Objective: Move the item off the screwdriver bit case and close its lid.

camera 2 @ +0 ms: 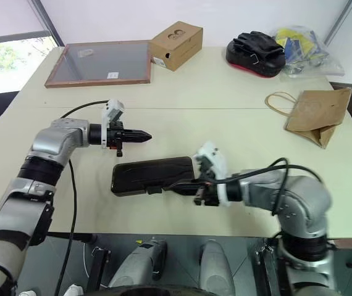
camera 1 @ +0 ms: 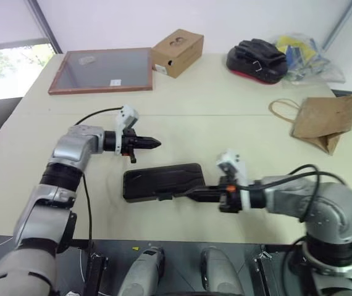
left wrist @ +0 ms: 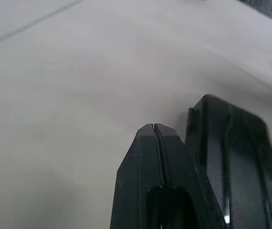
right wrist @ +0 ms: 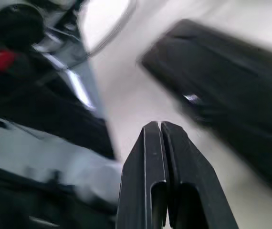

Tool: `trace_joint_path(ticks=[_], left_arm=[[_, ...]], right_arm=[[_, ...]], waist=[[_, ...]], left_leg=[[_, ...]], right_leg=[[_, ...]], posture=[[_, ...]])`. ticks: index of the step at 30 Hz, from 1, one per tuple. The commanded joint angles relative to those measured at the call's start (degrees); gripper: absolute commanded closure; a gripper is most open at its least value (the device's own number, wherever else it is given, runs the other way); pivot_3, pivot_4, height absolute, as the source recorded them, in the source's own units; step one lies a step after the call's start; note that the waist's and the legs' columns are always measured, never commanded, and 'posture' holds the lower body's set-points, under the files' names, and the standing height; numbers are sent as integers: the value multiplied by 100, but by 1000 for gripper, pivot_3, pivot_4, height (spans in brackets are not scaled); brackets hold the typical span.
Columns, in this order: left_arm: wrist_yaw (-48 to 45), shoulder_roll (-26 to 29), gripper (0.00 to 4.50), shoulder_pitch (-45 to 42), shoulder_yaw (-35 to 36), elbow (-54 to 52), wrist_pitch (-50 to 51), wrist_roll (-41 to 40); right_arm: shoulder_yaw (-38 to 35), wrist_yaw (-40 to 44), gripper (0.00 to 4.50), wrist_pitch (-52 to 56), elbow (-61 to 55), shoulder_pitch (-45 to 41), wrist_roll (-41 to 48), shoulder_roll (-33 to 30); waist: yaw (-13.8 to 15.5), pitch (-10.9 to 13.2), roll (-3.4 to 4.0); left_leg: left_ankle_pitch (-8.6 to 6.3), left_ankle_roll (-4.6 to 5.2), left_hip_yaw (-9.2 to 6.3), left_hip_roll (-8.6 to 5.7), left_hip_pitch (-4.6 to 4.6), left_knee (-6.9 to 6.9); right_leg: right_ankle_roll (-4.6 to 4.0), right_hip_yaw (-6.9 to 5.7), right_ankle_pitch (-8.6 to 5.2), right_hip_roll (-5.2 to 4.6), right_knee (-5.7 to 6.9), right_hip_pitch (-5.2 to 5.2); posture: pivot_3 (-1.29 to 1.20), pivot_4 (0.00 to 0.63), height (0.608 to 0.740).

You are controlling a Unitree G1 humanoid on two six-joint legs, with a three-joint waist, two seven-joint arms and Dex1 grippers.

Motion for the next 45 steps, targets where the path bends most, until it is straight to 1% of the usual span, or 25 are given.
trace_joint_path(ticks=[1, 3, 6, 9, 12, 17, 22, 28, 31, 34, 41, 45], left_arm=[[-342, -122, 4500, -358, -53, 486, -368, 283], [-431, -245, 4500, -468, -74, 725, -488, 416], [-566, -426, 4500, -585, -102, 1026, -670, 625], [-639, -554, 4500, -630, -112, 1206, -836, 810], [-820, -608, 4500, -510, -266, 1179, -1107, 1023], [-1072, -567, 4500, -270, -467, 1042, -1499, 1315], [-1088, -575, 4500, -175, -503, 1029, -1769, 1480], [-1125, -579, 4500, 1, -552, 889, -1942, 1612], [-1136, -582, 4500, 98, -593, 790, -2004, 1668], [-1154, -591, 4500, 191, -644, 693, -2058, 1734], [-1233, -575, 4500, 426, -765, 475, -2084, 1863], [-1302, -531, 4500, 659, -910, 321, -2228, 1983]], right_arm=[[202, -873, 4441, 98, 74, 249, 367, 306], [350, -1306, 4441, 98, 190, 387, 414, 470], [360, -2075, 4441, 98, 435, 570, 455, 837], [185, -2715, 4441, 98, 714, 636, 632, 1223], [5, -3335, 4441, 98, 982, 609, 756, 1709], [-128, -4093, 4441, 98, 1193, 569, 981, 2238], [-181, -4780, 4441, 98, 1258, 710, 1382, 2679], [-207, -5525, 4441, 98, 1298, 825, 1756, 2929], [-270, -5775, 4441, 98, 1323, 757, 1765, 2970], [-273, -5829, 4441, 97, 1272, 661, 1655, 2950], [78, -5734, 4441, -289, 1181, 612, 1189, 2676], [454, -5460, 4441, -550, 1045, 506, 794, 2426]], waist=[[-8, -1, -5], [-15, -3, -6], [-41, -3, -6], [-62, -3, -6], [-62, -4, -6], [-64, -5, -4], [-64, -5, -3], [-70, -6, -3], [-70, -7, -3], [-74, -12, -1], [-150, -35, 8], [-202, -51, 8]], left_leg=[[0, 0, -1, -2, 0, 0], [0, 0, 0, -2, -2, 0], [2, -2, 0, -1, -1, 0], [2, -2, 0, 0, 0, 0], [3, -2, 0, 0, 0, 0], [3, -2, 1, 0, 1, 0], [3, -2, 1, 0, 1, 0], [3, -2, 2, 0, 1, 0], [3, -1, 1, 0, 1, 0], [3, -1, 3, 0, 2, 0], [3, -1, 3, 0, 7, 0], [3, -1, 1, 1, 12, 0]], right_leg=[[0, 0, 0, -1, 0, 0], [1, 1, 1, -1, 4, -4], [1, 2, 1, 1, 11, -7], [0, 2, 2, 4, 15, -10], [0, 3, 2, 5, 18, -11], [0, 8, 2, 6, 19, -13], [0, 9, 2, 7, 21, -14], [1, 10, 3, 7, 21, -14], [1, 11, 3, 7, 21, -14], [1, 11, 3, 8, 21, -13], [1, 11, 3, 9, 22, -9], [1, 11, 2, 10, 25, -5]], posture=[[0, 150, 740], [0, 150, 740], [0, 150, 740], [0, 150, 740], [0, 150, 740], [0, 150, 740], [0, 150, 740], [0, 150, 740], [0, 150, 740], [0, 150, 740], [0, 150, 740], [0, 150, 740]])
